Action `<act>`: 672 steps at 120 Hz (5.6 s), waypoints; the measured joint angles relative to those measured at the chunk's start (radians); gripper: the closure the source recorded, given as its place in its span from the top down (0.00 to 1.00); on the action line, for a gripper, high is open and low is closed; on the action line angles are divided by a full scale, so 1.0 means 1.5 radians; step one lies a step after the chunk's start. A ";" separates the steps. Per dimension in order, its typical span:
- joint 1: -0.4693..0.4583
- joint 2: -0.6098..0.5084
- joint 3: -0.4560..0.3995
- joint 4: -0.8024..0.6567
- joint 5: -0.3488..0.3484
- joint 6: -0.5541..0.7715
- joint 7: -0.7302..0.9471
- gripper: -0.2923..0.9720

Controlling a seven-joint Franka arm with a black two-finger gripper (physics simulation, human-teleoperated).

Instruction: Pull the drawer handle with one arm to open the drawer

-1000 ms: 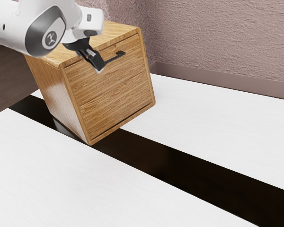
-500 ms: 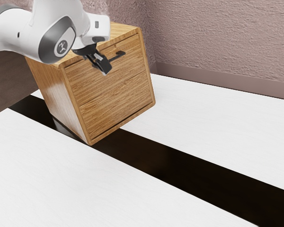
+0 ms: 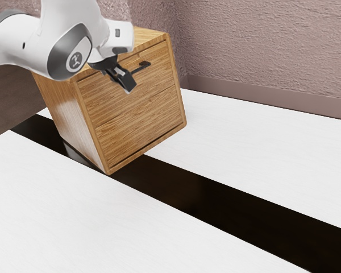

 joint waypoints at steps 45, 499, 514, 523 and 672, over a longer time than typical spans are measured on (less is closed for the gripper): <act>0.001 0.020 0.000 0.006 -0.004 0.013 -0.004 0.77; 0.005 0.043 -0.020 -0.031 -0.084 0.161 0.006 0.75; 0.001 0.029 -0.021 -0.041 -0.084 0.162 0.005 0.71; -0.002 0.021 -0.022 -0.046 -0.084 0.162 0.005 0.69; -0.058 0.019 -0.010 -0.074 -0.087 0.173 -0.003 0.78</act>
